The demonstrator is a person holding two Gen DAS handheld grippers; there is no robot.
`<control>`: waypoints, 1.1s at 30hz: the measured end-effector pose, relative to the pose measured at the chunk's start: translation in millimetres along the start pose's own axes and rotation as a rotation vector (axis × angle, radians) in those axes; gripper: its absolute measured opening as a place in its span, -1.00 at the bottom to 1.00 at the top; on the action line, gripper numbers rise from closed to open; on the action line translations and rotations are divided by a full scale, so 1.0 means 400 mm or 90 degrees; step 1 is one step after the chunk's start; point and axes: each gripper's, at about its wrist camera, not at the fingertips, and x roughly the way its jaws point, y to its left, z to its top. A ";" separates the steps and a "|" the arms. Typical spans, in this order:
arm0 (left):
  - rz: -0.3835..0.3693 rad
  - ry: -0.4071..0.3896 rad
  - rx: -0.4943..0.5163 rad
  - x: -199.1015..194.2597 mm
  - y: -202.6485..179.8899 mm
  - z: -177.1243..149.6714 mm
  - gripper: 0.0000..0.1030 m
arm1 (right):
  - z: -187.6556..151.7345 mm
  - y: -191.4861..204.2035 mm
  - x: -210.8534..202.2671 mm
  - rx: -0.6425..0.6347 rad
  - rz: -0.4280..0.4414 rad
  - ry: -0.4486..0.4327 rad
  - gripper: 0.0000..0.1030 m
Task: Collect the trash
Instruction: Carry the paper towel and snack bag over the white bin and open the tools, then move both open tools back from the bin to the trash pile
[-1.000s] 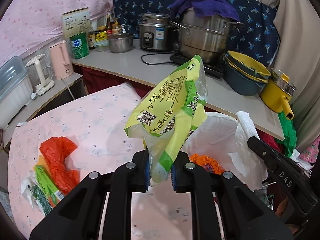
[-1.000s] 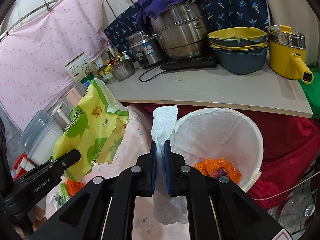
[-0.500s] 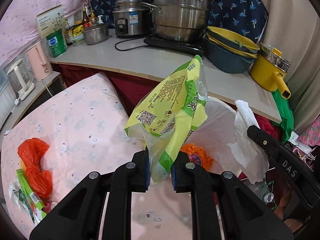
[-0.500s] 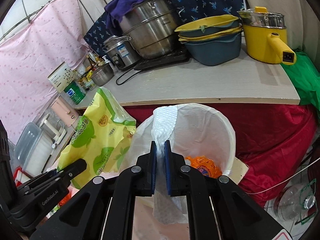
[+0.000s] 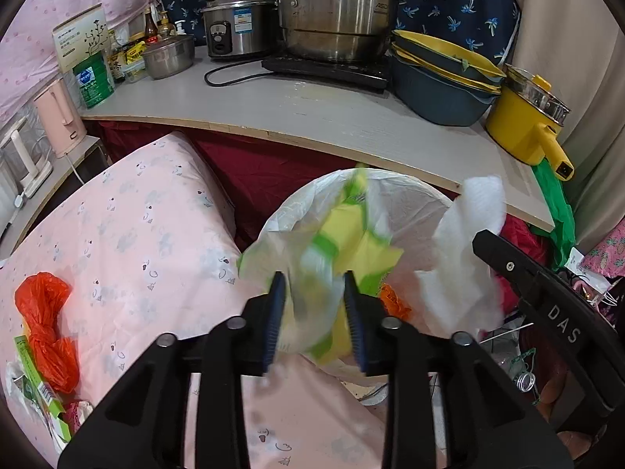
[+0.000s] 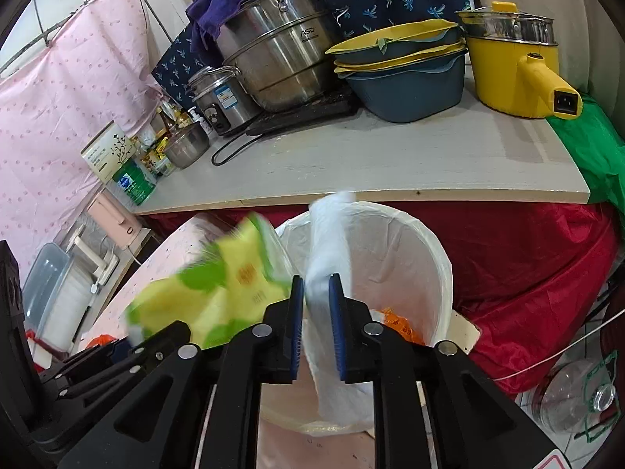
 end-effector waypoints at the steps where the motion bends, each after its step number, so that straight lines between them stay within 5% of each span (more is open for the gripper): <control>1: 0.001 -0.002 -0.001 0.000 0.001 0.001 -0.27 | 0.002 0.001 0.001 0.000 0.000 -0.002 -0.62; 18: 0.014 -0.028 -0.040 -0.068 0.078 -0.002 -0.15 | 0.006 0.082 -0.040 -0.034 0.014 -0.019 -0.51; 33: 0.062 -0.068 -0.144 -0.217 0.295 -0.074 0.03 | -0.064 0.312 -0.081 -0.122 0.078 -0.006 -0.28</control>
